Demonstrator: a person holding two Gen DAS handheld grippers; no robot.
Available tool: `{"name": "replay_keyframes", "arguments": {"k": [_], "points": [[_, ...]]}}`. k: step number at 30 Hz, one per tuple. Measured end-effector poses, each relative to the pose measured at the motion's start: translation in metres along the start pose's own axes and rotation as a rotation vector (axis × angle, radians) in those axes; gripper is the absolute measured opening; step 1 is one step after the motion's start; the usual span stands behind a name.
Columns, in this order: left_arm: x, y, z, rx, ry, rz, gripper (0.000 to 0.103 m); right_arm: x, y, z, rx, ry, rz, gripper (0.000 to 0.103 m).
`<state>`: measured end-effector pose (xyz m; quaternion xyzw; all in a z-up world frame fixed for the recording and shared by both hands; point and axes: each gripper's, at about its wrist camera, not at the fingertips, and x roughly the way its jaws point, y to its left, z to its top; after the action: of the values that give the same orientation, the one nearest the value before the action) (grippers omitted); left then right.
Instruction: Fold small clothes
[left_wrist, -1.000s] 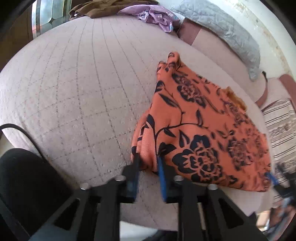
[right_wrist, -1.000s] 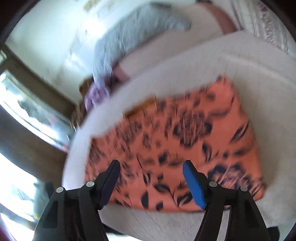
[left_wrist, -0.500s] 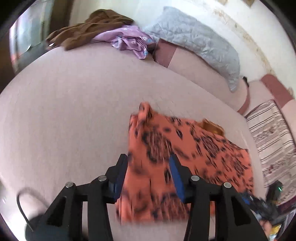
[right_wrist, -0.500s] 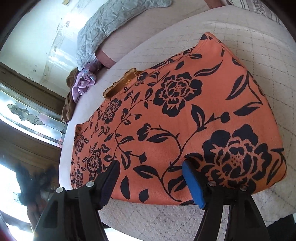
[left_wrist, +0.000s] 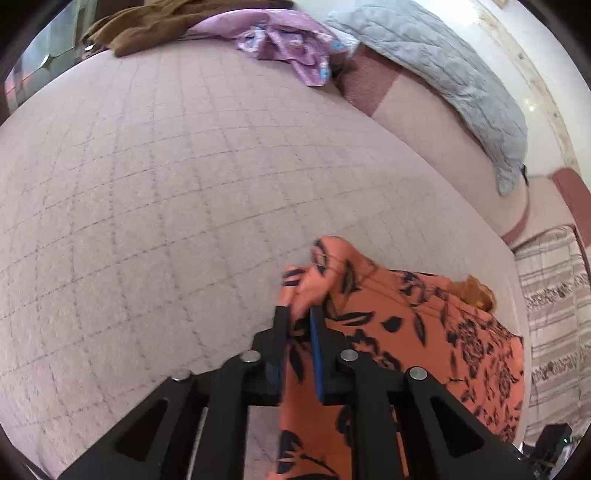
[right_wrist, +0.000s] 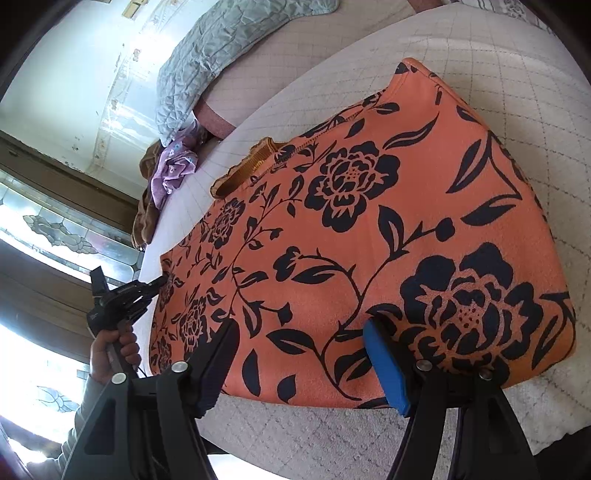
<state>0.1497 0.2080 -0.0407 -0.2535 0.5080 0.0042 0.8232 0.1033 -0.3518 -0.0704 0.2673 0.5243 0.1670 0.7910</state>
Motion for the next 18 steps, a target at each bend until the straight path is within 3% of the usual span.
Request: {"name": "replay_keyframes", "arguments": {"k": [1,3,5,7,10,12,14,16,18], "points": [[0.004,-0.004,0.004,0.01,-0.006,0.001,0.02,0.0,0.001,0.0,-0.004,0.001,-0.003,0.073],[0.019,-0.004,0.008,0.029,0.007,0.081,0.024,0.0,0.001,0.0,-0.004,0.001,-0.005,0.073],[0.025,0.004,0.013,-0.039,0.02,0.058,0.025,0.0,0.001,0.0,0.004,0.001,-0.002,0.073],[0.011,-0.002,0.013,-0.032,0.007,0.074,0.025,-0.001,-0.001,0.001,0.037,0.004,0.008,0.073],[-0.028,-0.019,0.0,0.061,-0.072,0.096,0.028,-0.009,-0.002,0.01,0.094,0.0,0.027,0.073],[-0.053,-0.033,-0.017,0.101,-0.104,0.081,0.039,-0.014,-0.004,0.023,0.111,-0.026,0.054,0.074],[-0.071,-0.046,-0.039,0.133,-0.112,0.066,0.064,-0.019,-0.018,0.041,0.162,-0.08,0.078,0.078],[-0.083,-0.054,-0.062,0.171,-0.129,0.053,0.065,-0.019,-0.042,0.052,0.238,-0.12,0.021,0.074],[-0.087,-0.066,-0.082,0.226,-0.117,0.06,0.065,-0.027,-0.062,0.051,0.365,-0.154,0.076,0.07]]}}
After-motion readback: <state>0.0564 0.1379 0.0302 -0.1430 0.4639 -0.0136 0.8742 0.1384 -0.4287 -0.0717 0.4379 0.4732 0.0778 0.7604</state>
